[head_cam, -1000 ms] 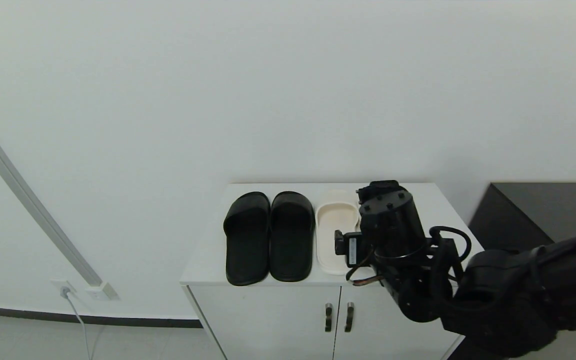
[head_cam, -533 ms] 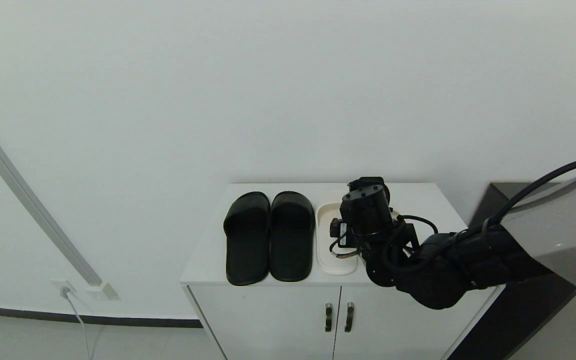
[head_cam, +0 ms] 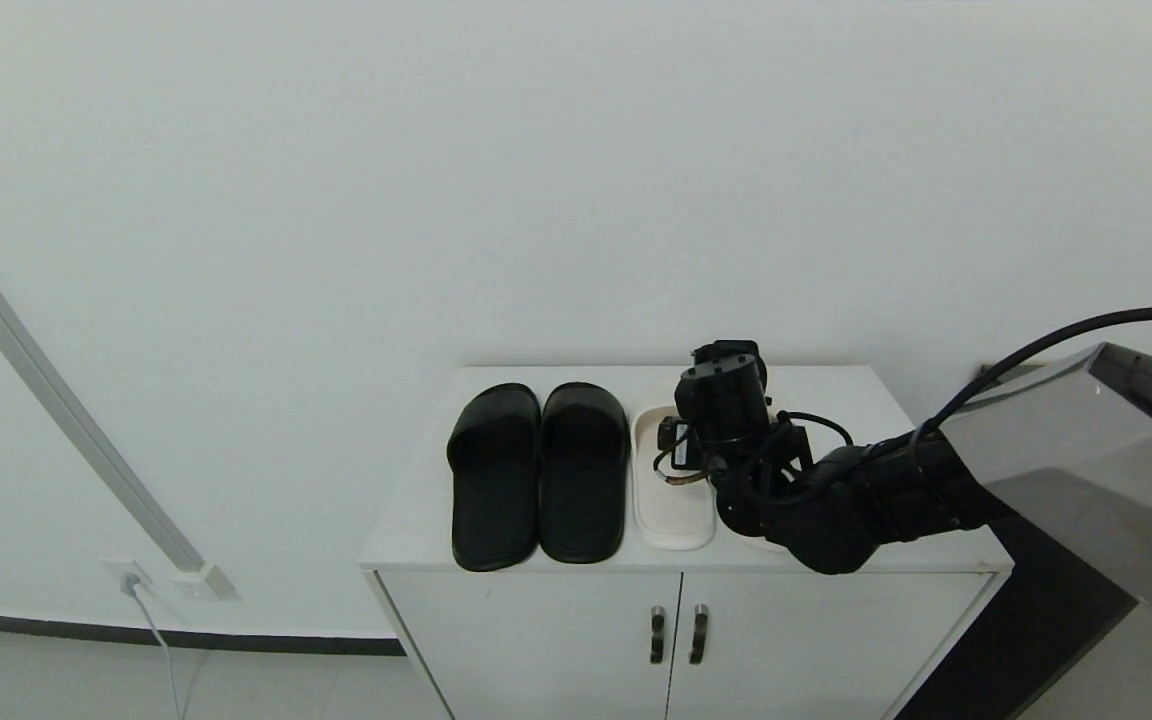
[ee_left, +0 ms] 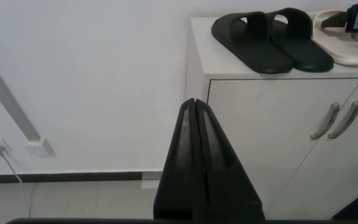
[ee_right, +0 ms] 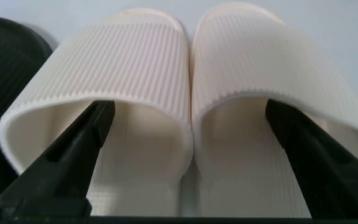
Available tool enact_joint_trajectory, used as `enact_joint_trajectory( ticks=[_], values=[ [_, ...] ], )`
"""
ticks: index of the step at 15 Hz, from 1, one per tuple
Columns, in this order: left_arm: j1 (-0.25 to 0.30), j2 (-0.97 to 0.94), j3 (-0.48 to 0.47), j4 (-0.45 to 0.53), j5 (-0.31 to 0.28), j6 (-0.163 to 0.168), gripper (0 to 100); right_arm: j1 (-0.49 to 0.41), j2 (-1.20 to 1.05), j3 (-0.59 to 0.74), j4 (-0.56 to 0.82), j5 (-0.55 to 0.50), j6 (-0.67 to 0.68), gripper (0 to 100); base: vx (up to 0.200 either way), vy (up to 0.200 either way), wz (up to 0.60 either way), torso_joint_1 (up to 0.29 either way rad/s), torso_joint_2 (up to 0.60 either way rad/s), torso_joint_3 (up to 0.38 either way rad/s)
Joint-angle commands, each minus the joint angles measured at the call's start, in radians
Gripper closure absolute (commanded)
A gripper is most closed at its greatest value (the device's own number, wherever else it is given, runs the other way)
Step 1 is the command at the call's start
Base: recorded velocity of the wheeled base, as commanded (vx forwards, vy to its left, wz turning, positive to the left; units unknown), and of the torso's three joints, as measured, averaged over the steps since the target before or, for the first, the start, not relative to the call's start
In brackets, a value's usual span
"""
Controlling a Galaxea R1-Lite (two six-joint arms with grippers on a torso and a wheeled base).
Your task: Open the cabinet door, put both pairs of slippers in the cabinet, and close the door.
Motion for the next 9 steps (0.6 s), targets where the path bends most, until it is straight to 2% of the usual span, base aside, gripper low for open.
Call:
enact_joint_trajectory(
  ticks=[1, 9],
  values=[
    [0.000, 0.001, 0.000, 0.000, 0.000, 0.000, 100, -0.003, 0.010, -0.016, 0.000, -0.001, -0.012, 100, 0.000, 0.000, 0.00, 0.000, 0.00, 0.000],
    [0.000, 0.001, 0.000, 0.000, 0.000, -0.002, 100, -0.003, -0.016, -0.010, -0.001, -0.001, -0.015, 100, 0.000, 0.000, 0.00, 0.000, 0.00, 0.000]
  ],
)
